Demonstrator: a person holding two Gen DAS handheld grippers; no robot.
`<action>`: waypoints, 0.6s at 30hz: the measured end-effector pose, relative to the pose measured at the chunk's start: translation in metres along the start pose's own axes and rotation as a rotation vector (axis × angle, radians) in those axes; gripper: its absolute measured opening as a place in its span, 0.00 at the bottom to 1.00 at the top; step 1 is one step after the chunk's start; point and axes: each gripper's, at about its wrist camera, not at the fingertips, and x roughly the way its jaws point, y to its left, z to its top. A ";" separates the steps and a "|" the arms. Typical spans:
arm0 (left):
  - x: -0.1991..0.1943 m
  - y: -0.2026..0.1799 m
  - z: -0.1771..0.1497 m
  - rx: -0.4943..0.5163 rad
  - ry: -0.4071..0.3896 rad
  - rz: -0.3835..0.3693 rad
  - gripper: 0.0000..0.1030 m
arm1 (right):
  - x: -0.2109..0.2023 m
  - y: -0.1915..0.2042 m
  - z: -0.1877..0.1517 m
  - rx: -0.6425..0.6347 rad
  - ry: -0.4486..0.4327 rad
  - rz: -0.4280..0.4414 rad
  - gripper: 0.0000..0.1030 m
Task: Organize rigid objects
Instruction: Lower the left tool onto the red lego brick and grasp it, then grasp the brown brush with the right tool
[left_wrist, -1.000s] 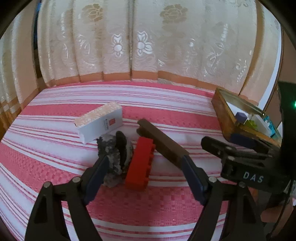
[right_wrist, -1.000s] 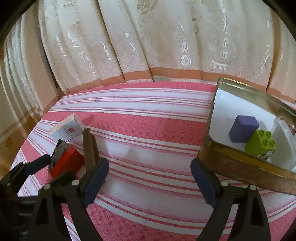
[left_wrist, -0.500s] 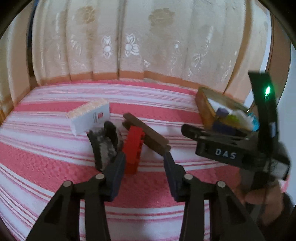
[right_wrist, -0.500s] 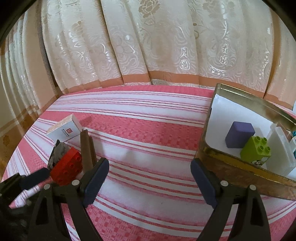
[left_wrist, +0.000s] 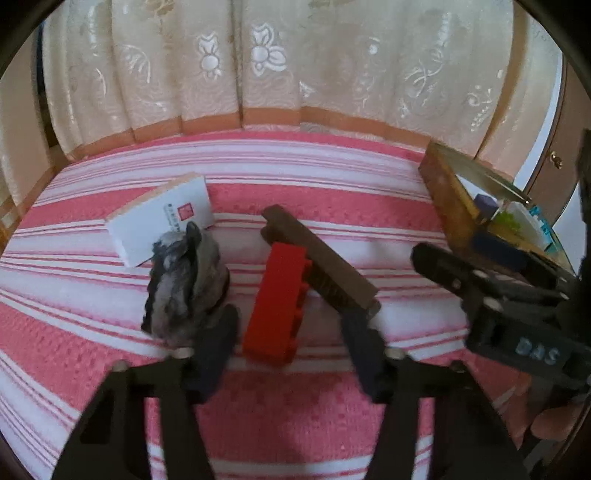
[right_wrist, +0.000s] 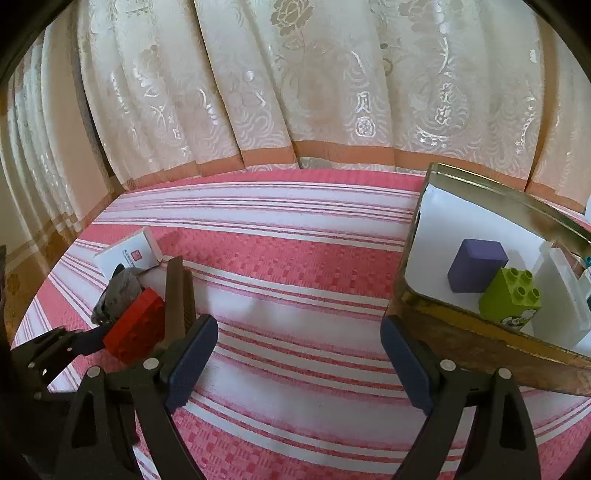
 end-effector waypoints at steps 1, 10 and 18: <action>0.000 0.000 0.002 0.000 -0.009 0.009 0.38 | -0.001 0.000 0.000 0.000 -0.004 -0.001 0.89; -0.009 0.018 0.001 -0.100 -0.039 0.036 0.20 | -0.001 -0.001 0.002 0.010 -0.010 0.035 0.82; -0.008 0.038 0.004 -0.204 -0.033 0.129 0.20 | 0.003 0.042 0.009 -0.100 0.038 0.176 0.63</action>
